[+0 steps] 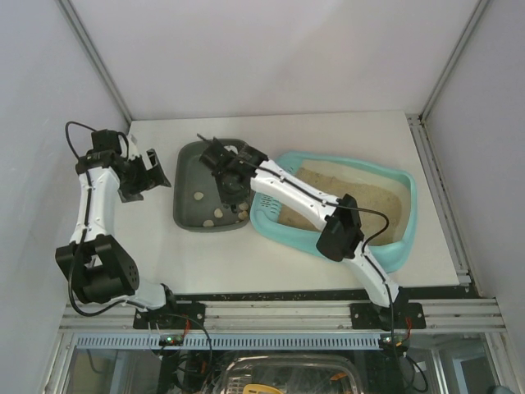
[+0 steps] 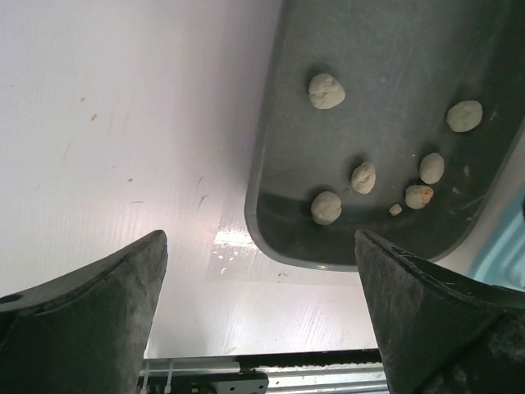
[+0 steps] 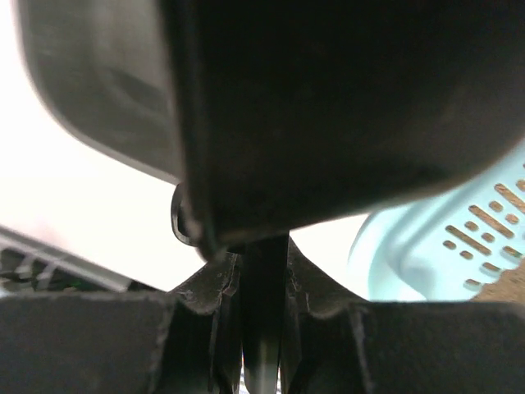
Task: Clean the litter box
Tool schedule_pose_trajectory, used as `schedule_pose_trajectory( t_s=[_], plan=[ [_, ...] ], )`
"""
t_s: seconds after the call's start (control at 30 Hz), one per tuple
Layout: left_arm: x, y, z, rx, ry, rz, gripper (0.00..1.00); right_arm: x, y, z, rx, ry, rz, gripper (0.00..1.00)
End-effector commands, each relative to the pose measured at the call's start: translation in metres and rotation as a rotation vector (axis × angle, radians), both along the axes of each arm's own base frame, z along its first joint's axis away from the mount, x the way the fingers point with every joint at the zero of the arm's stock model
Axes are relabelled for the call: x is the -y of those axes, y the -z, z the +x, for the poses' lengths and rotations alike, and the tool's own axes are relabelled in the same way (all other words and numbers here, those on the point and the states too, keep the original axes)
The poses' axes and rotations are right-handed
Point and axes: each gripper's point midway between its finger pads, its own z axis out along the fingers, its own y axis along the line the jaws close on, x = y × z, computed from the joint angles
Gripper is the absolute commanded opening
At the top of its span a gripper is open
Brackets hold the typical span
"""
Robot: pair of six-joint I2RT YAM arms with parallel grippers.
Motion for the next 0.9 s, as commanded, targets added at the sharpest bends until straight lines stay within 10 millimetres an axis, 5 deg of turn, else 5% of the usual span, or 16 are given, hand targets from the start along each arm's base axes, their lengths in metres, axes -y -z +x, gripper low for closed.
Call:
schedule_pose_trajectory(
  t_s=[0.0, 0.3, 0.47, 0.57, 0.67, 0.73, 0.87],
  plan=[
    [-0.018, -0.025, 0.002, 0.064, -0.050, 0.101, 1.00, 0.024, 0.017, -0.003, 0.146, -0.087, -0.261, 0.00],
    [-0.024, -0.023, -0.002, 0.080, -0.063, 0.146, 1.00, 0.033, 0.043, -0.009, 0.290, -0.164, -0.517, 0.00],
    [-0.019, -0.032, -0.003, 0.146, -0.036, 0.147, 1.00, 0.031, 0.031, -0.006, 0.359, -0.138, -0.523, 0.00],
    [-0.017, -0.050, -0.002, 0.223, -0.011, 0.190, 1.00, 0.027, 0.001, -0.001, 0.391, -0.056, -0.409, 0.00],
    [-0.002, -0.079, 0.000, 0.340, 0.089, 0.279, 1.00, 0.028, -0.051, 0.002, 0.421, 0.003, -0.208, 0.00],
    [0.026, -0.097, -0.001, 0.423, 0.225, 0.319, 1.00, 0.036, -0.100, 0.000, 0.453, 0.021, -0.042, 0.00],
    [0.095, -0.116, -0.018, 0.487, 0.545, 0.231, 1.00, 0.067, -0.135, -0.006, 0.403, 0.044, 0.137, 0.00]
  ],
)
